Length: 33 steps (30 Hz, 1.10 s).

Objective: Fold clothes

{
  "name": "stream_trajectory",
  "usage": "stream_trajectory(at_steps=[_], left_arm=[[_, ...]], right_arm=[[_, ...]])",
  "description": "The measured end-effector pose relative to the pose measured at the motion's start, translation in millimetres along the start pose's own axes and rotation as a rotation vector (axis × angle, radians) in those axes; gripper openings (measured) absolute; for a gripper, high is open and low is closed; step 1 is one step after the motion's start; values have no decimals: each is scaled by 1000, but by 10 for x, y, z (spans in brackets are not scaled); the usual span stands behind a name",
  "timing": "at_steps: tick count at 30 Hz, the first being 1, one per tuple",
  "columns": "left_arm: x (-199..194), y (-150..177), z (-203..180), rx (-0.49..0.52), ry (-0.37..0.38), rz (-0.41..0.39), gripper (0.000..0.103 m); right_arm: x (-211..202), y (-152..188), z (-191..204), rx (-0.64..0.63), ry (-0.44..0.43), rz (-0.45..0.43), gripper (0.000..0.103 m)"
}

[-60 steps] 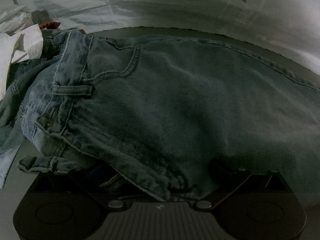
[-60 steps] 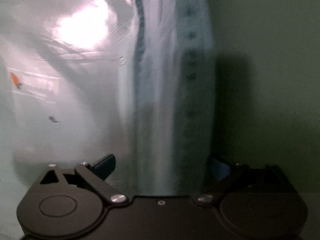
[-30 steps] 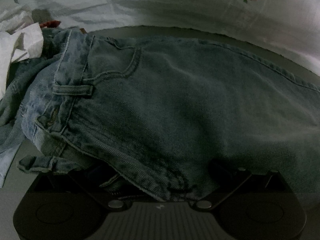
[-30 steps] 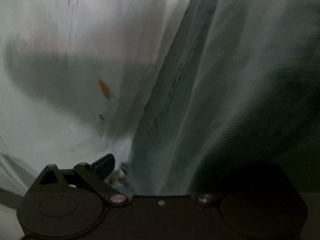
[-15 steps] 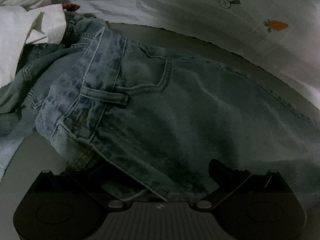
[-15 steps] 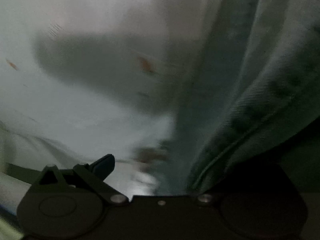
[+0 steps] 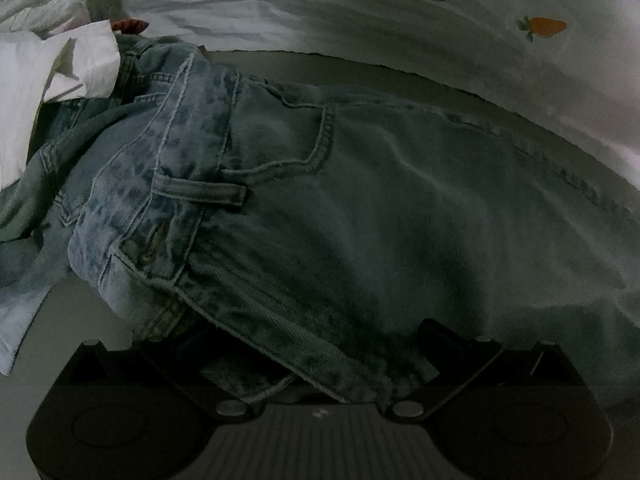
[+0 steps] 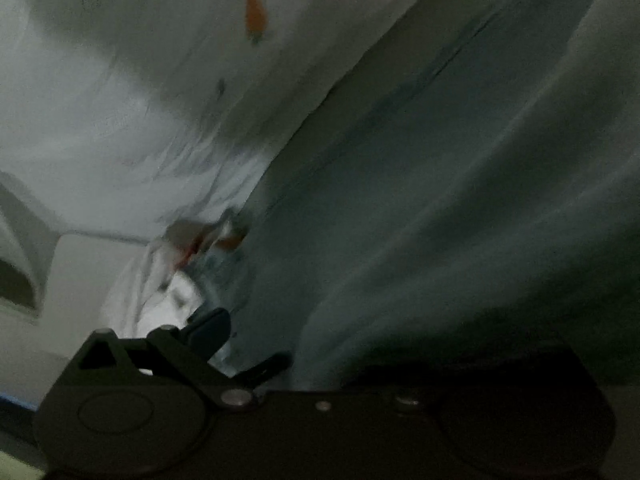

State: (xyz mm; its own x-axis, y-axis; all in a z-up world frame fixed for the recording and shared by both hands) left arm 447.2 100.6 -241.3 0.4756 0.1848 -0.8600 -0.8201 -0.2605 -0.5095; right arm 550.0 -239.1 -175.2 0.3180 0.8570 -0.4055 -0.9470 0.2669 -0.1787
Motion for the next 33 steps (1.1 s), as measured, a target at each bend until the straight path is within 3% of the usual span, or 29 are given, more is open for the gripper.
stream_trajectory(at_steps=[3, 8, 11, 16, 20, 24, 28, 33], left_arm=[[-14, 14, 7, -13, 16, -7, 103], [-18, 17, -1, -19, 22, -11, 103], [-19, 21, 15, -18, 34, -14, 103], [-3, 15, 34, -28, 42, -15, 103], [11, 19, 24, -25, 38, -18, 103], [18, 34, 24, -22, 43, -24, 103], [29, 42, 27, -22, 45, -33, 103], [-62, 91, 119, -83, 100, -69, 103]], right_arm=[[160, 148, 100, -44, -1, 53, 102], [289, 133, 82, -35, 92, -20, 99], [481, 99, 111, -45, 111, 11, 103], [595, 251, 153, -19, 17, 143, 103], [415, 494, 37, 15, -39, 201, 102], [279, 640, -11, -9, -39, 213, 92], [210, 679, -70, -9, 12, 192, 73], [9, 729, -65, 15, 52, 166, 68]])
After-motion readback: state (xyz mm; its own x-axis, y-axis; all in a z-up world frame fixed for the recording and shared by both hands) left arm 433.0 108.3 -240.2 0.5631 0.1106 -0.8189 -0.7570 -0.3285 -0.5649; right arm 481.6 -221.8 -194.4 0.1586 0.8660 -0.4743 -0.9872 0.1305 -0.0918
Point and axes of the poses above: each gripper's, at about its wrist camera, not at the fingertips, and x roughly the way its jaws point, z to its left, y to its underside, the point moved 4 cm from there along x, roughly the way its jaws point, and after that the axes turned 3 degrees about -y, right-handed, at the moved point
